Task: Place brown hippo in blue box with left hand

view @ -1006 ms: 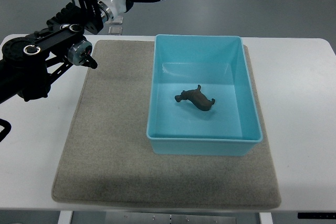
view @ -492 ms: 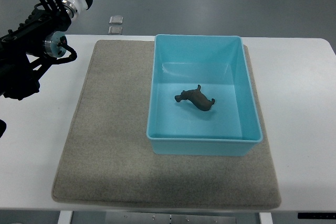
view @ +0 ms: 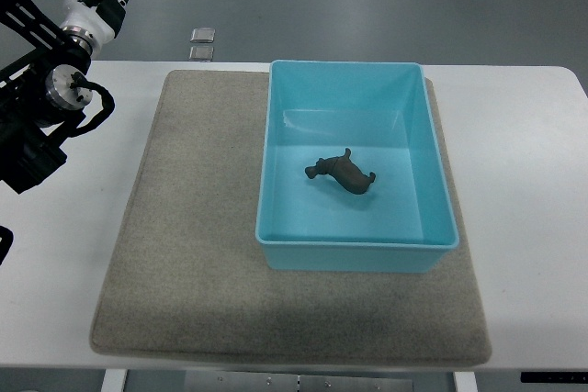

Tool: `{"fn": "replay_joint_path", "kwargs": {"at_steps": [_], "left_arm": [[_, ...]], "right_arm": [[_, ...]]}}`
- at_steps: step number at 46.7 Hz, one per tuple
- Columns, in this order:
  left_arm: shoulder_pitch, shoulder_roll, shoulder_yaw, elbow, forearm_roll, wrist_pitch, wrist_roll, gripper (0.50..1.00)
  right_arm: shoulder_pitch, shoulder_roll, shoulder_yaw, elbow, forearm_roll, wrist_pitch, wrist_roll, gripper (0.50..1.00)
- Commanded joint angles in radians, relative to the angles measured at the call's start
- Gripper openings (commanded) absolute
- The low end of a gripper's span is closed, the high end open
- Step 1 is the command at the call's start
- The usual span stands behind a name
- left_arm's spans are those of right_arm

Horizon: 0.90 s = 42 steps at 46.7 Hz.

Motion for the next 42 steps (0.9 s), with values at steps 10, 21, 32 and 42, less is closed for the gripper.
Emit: {"fn": "replay_joint_path", "kwargs": {"at_steps": [10, 21, 32, 42], "left_arm": [[0.049, -0.002, -0.021, 0.0, -0.001, -0.069, -0.001, 0.996], [0.08, -0.007, -0.055, -0.005, 0.001, -0.092, -0.001, 0.996], [0.124, -0.005, -0.1, -0.039, 0.001, -0.1, -0.003, 0.996], [0.144, -0.004, -0.143, -0.051, 0.001, -0.112, -0.003, 0.996]], "right_arm": [[0.0, 0.0, 0.0, 0.0, 0.0, 0.0, 0.0, 0.936], [0.0, 0.0, 0.0, 0.0, 0.0, 0.0, 0.0, 0.936], [0.0, 0.0, 0.001, 0.0, 0.0, 0.0, 0.0, 0.936], [0.0, 0.0, 0.0, 0.0, 0.0, 0.0, 0.0, 0.936]]}}
